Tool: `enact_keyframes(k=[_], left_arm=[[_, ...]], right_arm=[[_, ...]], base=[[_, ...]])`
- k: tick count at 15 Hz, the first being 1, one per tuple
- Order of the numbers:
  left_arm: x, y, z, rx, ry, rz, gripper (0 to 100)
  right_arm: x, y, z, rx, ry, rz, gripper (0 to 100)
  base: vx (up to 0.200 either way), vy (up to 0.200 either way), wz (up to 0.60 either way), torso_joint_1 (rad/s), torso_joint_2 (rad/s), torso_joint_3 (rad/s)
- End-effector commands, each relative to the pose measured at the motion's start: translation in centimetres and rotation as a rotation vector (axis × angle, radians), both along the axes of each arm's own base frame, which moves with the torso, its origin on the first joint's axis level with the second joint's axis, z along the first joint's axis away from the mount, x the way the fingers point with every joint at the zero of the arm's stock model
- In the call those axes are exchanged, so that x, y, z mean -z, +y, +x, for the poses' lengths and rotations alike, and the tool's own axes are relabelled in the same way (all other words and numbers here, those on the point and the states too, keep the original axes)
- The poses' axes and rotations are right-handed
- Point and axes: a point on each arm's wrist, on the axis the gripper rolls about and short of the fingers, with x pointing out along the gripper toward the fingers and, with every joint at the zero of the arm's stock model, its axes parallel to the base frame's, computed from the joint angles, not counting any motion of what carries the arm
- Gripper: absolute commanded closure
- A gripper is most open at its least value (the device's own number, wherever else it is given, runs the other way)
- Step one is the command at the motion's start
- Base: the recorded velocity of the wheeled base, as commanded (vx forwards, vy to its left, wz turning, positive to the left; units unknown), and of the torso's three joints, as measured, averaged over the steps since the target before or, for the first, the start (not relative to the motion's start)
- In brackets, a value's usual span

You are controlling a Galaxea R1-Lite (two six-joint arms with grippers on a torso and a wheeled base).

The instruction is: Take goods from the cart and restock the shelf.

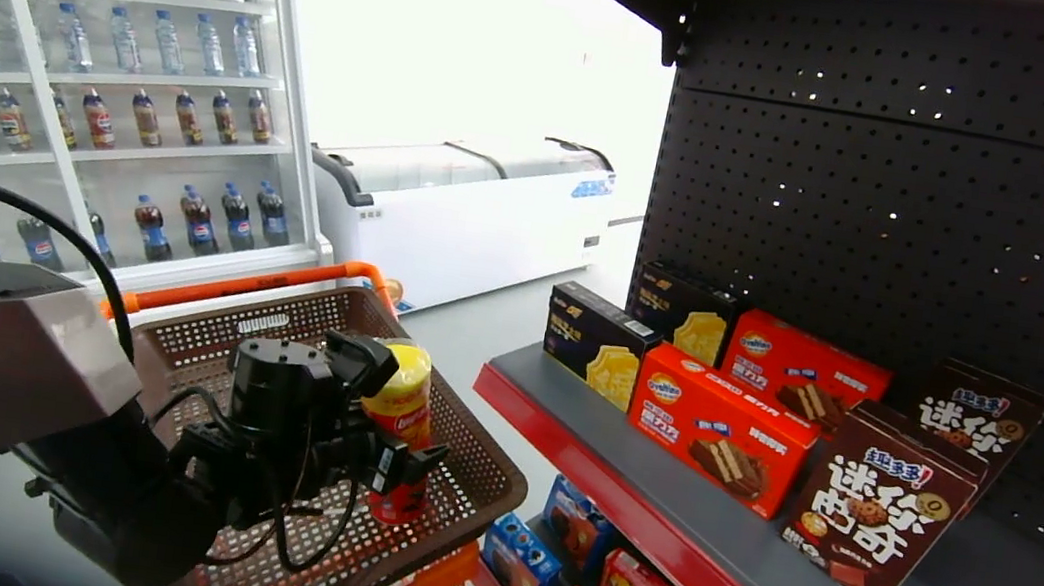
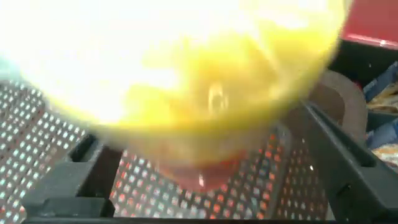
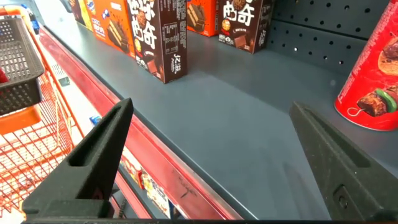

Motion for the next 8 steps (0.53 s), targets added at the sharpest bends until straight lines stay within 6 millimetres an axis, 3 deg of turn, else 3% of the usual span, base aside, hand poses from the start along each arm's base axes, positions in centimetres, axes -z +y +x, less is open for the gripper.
enact_keyframes(k=[1, 5, 6, 8], left_arm=[[1.13, -0.14, 0.38, 0.000, 0.020, 0.013, 0], [1.49, -0.24, 0.68, 0.003, 0.000, 0.009, 0], [1.45, -0.30, 0.87, 0.002, -0.005, 0.009, 100], [1.26, -0.39, 1.12, 0.002, -0.008, 0.008, 100]], right_arm=[[0.00, 0.00, 0.00, -0.001, 0.000, 0.000, 0], [0.00, 0.00, 0.00, -0.001, 0.000, 0.000, 0], [0.00, 0.00, 0.00, -0.001, 0.000, 0.000, 0], [0.00, 0.00, 0.00, -0.001, 0.000, 0.000, 0]], base=[[0.000, 0.000, 0.00, 0.000, 0.00, 0.000], [0.000, 0.000, 0.00, 0.000, 0.00, 0.000], [0.000, 0.000, 0.00, 0.000, 0.00, 0.000], [0.000, 0.000, 0.00, 0.000, 0.00, 0.000]])
